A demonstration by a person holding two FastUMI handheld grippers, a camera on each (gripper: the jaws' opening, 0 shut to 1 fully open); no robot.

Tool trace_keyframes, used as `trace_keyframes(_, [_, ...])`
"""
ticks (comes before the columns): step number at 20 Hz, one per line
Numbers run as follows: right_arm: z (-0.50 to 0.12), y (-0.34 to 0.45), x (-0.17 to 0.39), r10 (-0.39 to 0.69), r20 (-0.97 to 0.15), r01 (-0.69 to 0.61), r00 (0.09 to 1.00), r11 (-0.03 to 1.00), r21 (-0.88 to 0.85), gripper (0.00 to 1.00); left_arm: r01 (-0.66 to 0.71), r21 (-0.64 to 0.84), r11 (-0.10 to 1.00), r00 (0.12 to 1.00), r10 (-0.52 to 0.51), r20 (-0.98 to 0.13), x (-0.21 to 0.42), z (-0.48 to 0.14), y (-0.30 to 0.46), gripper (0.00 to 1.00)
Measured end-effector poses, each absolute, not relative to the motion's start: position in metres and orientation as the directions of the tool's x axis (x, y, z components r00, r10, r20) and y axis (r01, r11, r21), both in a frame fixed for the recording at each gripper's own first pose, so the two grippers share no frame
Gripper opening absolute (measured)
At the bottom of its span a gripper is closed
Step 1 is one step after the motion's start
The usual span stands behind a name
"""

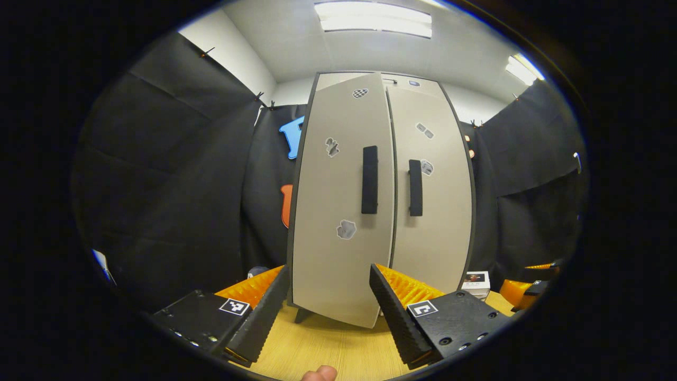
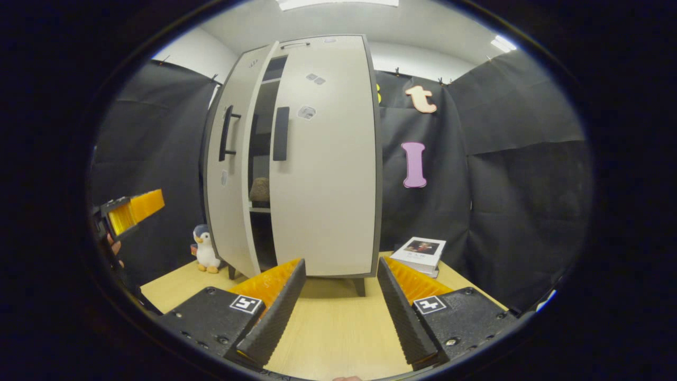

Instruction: Grab one shoe with the right hand and put it into the shoe cabinet, grab the other shoe with the left hand and put it into the shoe cabinet; then close the right door with the right hand and the left door with the left hand.

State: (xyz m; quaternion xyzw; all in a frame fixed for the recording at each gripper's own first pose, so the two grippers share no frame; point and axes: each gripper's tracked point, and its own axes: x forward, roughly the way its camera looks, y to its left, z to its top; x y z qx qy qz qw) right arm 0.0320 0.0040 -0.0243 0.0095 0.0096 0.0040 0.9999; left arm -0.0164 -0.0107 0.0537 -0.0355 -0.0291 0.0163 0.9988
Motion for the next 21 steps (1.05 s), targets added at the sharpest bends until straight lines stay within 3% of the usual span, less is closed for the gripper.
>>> trace_keyframes(8, [-0.048,-0.002,0.022,-0.012,-0.049,0.014,0.999,0.999,0.046,0.9,0.053,-0.046,0.998,0.998,-0.051,0.043,-0.033,0.031,-0.047,0.92])
trace_keyframes(21, [-0.04,-0.002,0.019,-0.009,-0.028,0.01,1.0,0.999,0.04,0.9,0.05,-0.05,0.997,0.999,-0.049,0.023,-0.032,0.027,-0.044,0.92])
